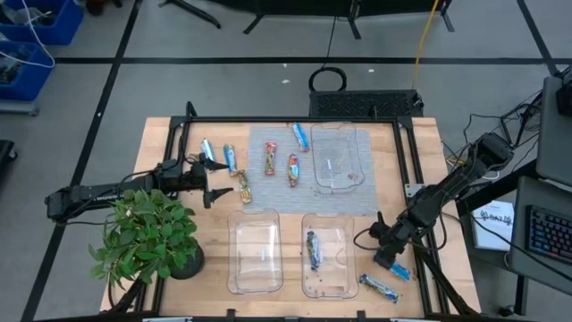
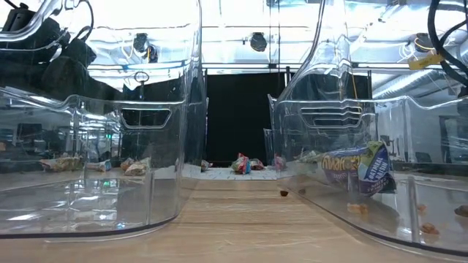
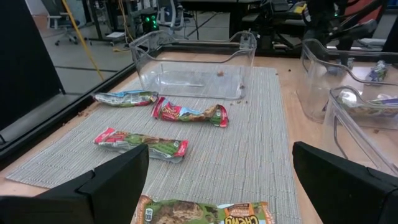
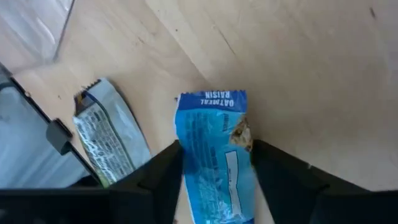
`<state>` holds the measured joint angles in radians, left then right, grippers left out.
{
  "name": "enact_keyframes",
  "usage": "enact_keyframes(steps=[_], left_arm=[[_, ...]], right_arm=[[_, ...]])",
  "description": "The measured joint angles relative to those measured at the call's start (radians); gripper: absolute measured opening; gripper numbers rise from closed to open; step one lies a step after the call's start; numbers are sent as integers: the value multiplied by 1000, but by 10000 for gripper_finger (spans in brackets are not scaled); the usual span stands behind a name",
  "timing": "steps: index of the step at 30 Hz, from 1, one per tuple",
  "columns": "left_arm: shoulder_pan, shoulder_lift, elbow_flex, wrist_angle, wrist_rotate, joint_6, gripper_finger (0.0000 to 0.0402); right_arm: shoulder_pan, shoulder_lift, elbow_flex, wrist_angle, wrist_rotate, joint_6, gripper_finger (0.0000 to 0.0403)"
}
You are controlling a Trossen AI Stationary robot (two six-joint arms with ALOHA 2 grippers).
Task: Pick and place Granola Bars by type
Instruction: Put the top blue granola bar into the bottom right transparent bin
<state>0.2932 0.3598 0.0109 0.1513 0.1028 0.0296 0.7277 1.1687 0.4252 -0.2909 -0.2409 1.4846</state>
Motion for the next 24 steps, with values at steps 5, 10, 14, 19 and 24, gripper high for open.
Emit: enact_keyframes(steps=[5,10,14,19,24], left_arm=[[0,0,0,0,0,-1,397],[0,0,0,0,0,-1,397],[0,0,0,0,0,0,397],[0,0,0,1,0,0,397],[0,0,0,1,0,0,397]], right_arm=[[0,2,-2,-17,29,-85,34],[0,-7,-2,-10,134,-167,11],[-3,-73,3,-64,218,-191,5],[-21,-219,82,-222,300,-233,3],[-39,-329,223,-374,471,-345,1]])
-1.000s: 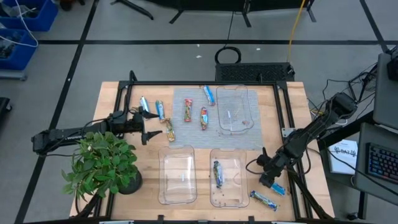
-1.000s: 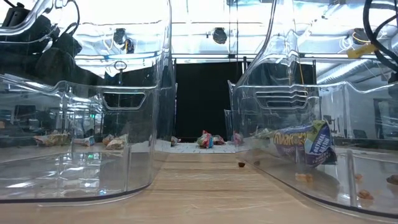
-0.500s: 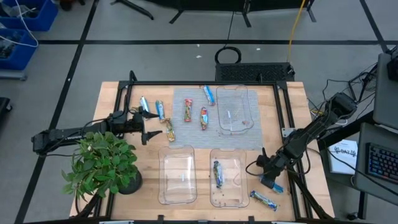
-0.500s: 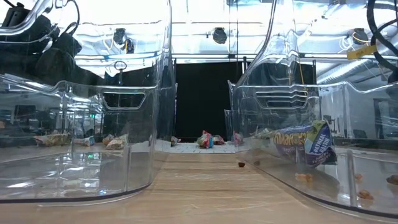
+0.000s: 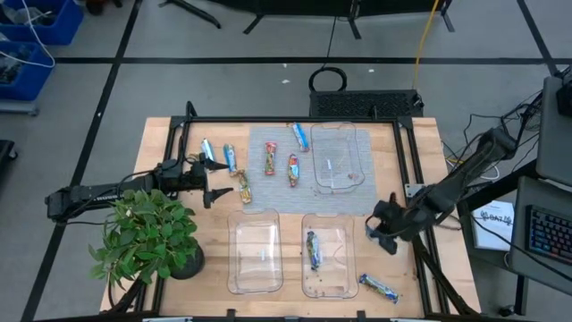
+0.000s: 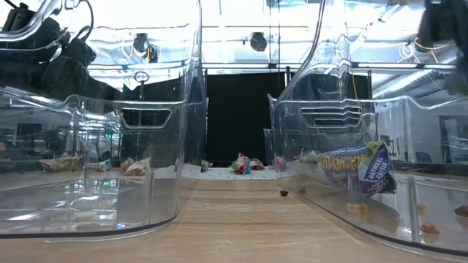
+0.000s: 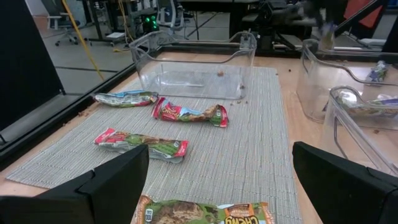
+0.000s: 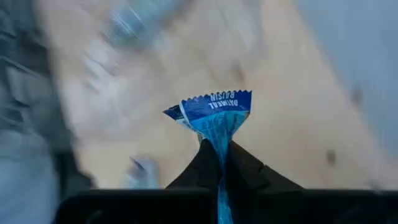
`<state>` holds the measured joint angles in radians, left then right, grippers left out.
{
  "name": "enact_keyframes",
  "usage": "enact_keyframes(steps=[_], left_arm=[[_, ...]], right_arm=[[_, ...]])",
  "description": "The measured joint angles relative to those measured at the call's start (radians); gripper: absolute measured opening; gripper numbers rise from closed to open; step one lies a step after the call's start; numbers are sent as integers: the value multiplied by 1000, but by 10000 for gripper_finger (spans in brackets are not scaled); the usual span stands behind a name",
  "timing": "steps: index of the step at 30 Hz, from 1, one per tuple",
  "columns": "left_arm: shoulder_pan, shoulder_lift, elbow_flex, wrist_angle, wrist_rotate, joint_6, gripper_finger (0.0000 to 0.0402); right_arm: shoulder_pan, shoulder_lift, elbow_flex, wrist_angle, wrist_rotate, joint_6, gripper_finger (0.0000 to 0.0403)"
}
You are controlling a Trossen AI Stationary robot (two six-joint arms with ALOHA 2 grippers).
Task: Pick and place Granola Bars by type
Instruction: Put the top blue granola bar into the bottom right transparent bin
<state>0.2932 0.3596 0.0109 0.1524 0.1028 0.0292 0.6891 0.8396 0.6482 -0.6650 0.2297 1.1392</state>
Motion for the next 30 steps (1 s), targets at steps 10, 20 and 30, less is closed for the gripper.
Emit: enact_keyframes(steps=[10,20,30], left_arm=[[0,0,0,0,0,1,397],[0,0,0,0,0,0,397],[0,0,0,-1,0,-8,397]], right_arm=[[-103,122,198,280,59,-532,0],[-228,553,408,344,-340,-716,0],[-232,671,434,330,-389,-733,75]])
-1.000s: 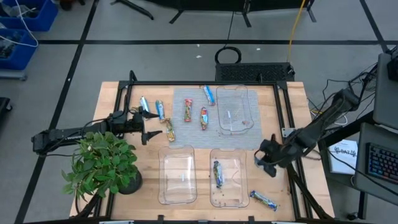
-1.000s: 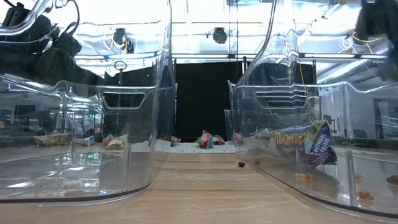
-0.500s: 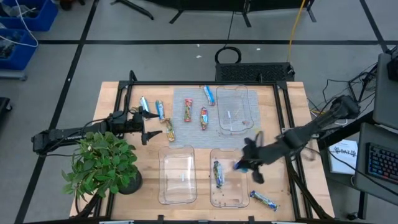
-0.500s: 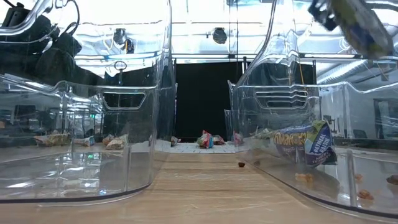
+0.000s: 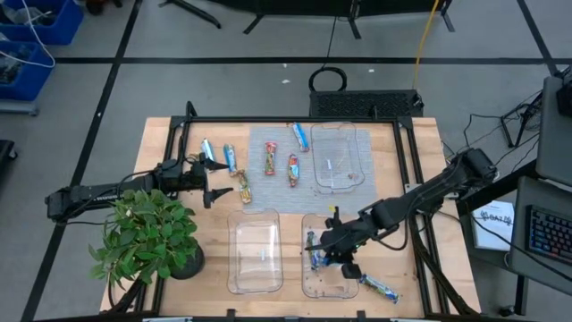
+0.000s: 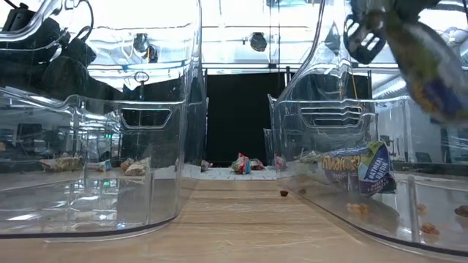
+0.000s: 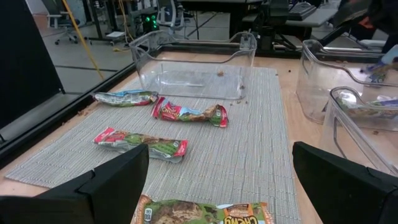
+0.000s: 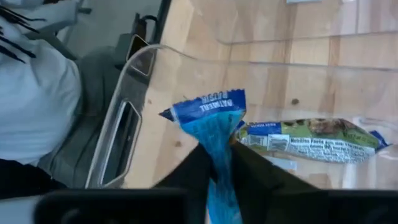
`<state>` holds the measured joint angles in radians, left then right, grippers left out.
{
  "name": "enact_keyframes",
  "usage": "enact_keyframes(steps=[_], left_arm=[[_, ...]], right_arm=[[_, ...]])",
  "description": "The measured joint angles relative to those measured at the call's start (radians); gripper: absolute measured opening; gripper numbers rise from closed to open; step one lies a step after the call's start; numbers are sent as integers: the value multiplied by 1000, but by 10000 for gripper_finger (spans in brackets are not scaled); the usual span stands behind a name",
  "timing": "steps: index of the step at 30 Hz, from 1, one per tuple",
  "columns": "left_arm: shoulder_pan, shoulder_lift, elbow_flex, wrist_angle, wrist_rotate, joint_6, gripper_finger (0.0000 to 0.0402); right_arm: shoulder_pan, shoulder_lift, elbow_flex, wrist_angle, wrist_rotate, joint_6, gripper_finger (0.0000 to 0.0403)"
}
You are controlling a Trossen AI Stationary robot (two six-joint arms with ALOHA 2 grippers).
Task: Pick and place Granola Bars by type
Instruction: Put the top blue granola bar into the bottom right transparent bin, then put the blue granola bar into the bottom right transparent bin
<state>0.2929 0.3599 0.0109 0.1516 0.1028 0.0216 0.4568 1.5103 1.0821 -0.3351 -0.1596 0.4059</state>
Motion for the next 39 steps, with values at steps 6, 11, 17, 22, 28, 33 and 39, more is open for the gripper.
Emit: enact_keyframes(steps=[6,11,17,22,28,33,39], left_arm=[[0,0,0,-1,0,0,397],[0,0,0,-2,0,0,397],[0,0,0,-3,0,0,397],[0,0,0,-3,0,0,397],[0,0,0,-1,0,0,397],[0,0,0,-1,0,-4,397],[0,0,0,-1,0,-4,397]], right_arm=[[2,-7,0,25,-64,52,197],[17,-57,0,2,-202,213,246],[121,-162,0,-68,-207,452,179],[286,-218,-57,-55,-60,599,31],[392,-209,-278,325,61,763,1],[450,-180,-456,605,117,925,0],[492,-169,-521,629,153,1017,0]])
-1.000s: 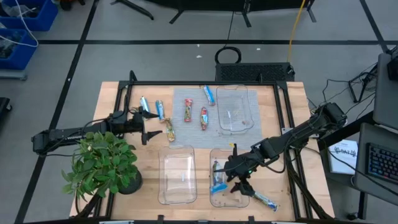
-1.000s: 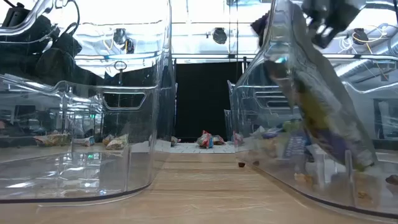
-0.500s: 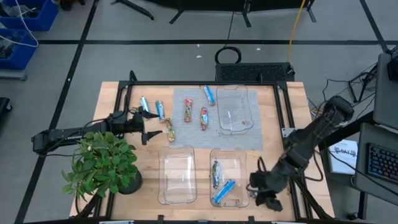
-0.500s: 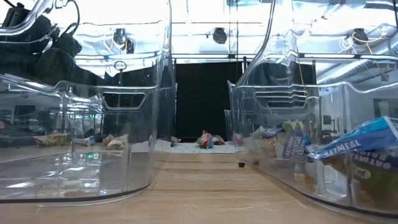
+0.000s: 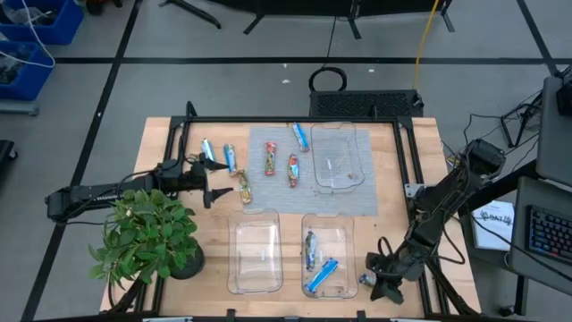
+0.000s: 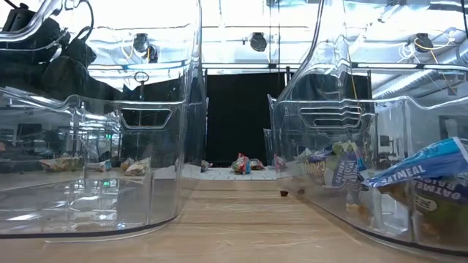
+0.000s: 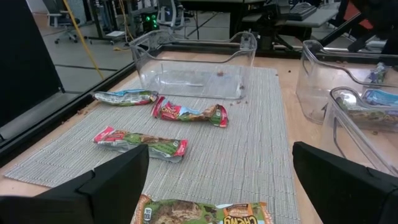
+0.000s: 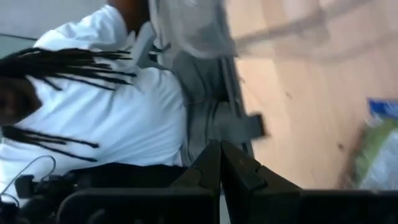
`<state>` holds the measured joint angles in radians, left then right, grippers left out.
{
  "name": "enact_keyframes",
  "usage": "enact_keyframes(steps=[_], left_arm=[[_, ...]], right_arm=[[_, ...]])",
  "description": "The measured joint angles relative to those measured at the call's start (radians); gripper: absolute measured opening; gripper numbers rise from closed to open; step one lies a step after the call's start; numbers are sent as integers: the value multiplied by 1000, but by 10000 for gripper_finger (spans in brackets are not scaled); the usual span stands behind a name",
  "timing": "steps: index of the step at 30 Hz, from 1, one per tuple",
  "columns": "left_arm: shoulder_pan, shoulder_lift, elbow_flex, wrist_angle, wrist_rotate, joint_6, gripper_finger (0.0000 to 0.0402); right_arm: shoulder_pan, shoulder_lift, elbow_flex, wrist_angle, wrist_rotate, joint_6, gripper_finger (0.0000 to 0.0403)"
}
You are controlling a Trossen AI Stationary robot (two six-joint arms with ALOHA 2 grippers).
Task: Pick and place Granola Bars by type
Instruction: Put the blue granola bar into the bottom right transparent bin
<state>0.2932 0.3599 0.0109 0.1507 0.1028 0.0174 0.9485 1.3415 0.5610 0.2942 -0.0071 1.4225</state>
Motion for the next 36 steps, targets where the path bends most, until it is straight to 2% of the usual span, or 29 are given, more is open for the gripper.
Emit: enact_keyframes(steps=[6,14,24,36], left_arm=[[0,0,0,-1,0,3,397],[0,0,0,0,0,12,397],[0,0,0,0,0,12,397],[0,0,0,0,0,7,397]], right_arm=[[3,47,-1,-6,-31,83,0],[-19,192,3,25,-203,122,0],[-35,202,9,-239,-202,51,0],[-147,201,8,-479,-126,-228,0]])
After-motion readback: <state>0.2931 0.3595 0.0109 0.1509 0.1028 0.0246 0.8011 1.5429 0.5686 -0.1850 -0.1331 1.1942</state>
